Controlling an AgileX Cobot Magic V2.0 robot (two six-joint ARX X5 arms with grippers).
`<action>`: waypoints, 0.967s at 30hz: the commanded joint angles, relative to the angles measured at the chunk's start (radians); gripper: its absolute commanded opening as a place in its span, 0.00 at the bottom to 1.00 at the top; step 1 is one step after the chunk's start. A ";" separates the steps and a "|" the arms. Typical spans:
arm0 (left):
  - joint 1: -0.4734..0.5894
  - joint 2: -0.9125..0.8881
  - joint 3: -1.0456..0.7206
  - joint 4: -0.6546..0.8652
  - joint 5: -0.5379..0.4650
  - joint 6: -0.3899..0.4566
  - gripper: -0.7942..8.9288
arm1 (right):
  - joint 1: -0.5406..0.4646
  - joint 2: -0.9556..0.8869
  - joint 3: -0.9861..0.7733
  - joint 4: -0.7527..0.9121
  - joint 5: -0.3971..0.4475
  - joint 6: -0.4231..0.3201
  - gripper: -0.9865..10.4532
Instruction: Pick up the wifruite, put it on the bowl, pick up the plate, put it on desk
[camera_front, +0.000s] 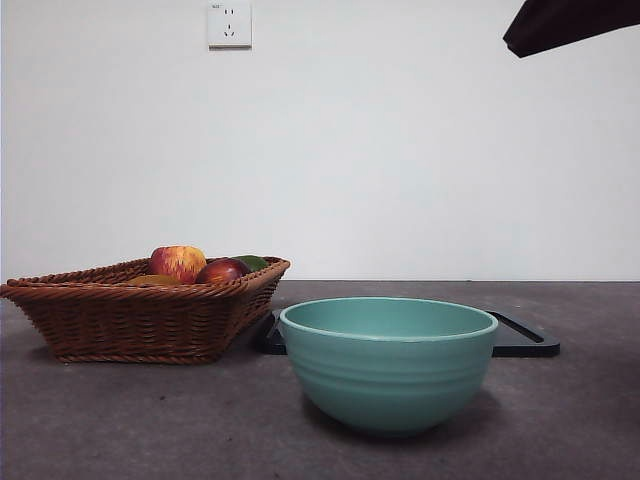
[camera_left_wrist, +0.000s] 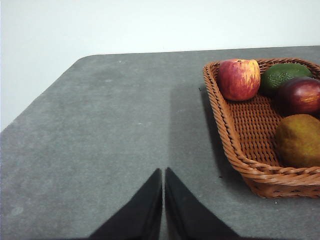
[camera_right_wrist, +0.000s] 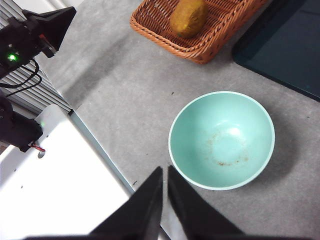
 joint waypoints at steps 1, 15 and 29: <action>0.002 -0.002 -0.021 -0.007 0.000 -0.003 0.09 | 0.009 0.005 0.008 0.010 0.000 -0.002 0.09; 0.002 -0.002 -0.021 -0.007 0.000 -0.003 0.09 | 0.009 0.005 0.008 0.010 0.000 -0.002 0.09; 0.002 -0.002 -0.021 -0.007 0.000 -0.003 0.09 | -0.022 -0.016 0.008 0.009 0.027 -0.059 0.09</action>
